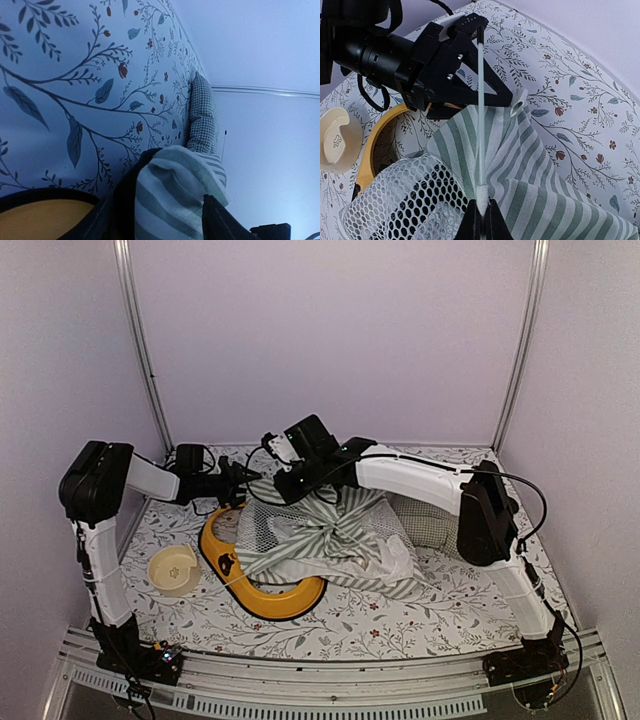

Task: Set up the pet tent
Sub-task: Pick up the tent fabric from the tent, then insert the tent pole into the pole socket of the pet tent.

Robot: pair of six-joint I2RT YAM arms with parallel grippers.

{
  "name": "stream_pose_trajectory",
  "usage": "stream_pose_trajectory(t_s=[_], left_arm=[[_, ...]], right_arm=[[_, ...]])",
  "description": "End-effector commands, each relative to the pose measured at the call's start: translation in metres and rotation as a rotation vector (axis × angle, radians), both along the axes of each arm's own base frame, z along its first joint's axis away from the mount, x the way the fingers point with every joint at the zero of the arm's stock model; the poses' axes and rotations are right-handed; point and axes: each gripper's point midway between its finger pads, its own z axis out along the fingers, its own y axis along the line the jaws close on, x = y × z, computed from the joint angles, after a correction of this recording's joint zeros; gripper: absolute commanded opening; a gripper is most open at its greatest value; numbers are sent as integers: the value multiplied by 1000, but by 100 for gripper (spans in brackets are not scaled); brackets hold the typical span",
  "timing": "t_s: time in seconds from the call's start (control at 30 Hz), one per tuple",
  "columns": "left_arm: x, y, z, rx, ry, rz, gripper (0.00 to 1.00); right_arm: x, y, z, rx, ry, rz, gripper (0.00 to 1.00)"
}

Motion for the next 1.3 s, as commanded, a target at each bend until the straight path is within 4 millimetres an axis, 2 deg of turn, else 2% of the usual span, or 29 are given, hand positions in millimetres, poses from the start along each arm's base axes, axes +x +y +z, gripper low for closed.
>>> stream_pose_trajectory(t_s=[0.0, 0.07, 0.13, 0.17, 0.23, 0.27, 0.33, 0.37, 0.63, 0.97, 1.27], left_arm=[[9, -18, 15, -52, -47, -44, 56], [10, -22, 15, -73, -45, -45, 45], [13, -23, 20, -95, -64, -39, 27], [13, -23, 23, -109, -79, -38, 14], [15, -23, 31, -135, -110, -36, 1], [15, -24, 36, -149, -130, -35, 0], [16, -22, 46, -175, -165, -22, 0], [15, -21, 48, -183, -173, -13, 0], [14, 6, 61, -265, -214, 109, 0], [10, 37, 106, -368, -377, 224, 0], [16, 47, 108, -424, -336, 288, 0]], right_arm=[[-5, 2, 36, 66, -21, -4, 0], [-6, 2, 34, 63, -16, -6, 0], [-7, 0, 29, 56, -5, -13, 0], [-7, -1, 26, 55, 3, -19, 0], [-8, -3, 20, 44, 18, -30, 0], [-8, -4, 17, 40, 27, -36, 0], [-10, -8, 33, 62, 23, -46, 0], [-11, -9, 33, 65, 30, -53, 0], [-10, -19, 21, 63, 80, -96, 0], [-8, -21, 9, 66, 129, -91, 0], [-8, -21, 6, 63, 138, -87, 0]])
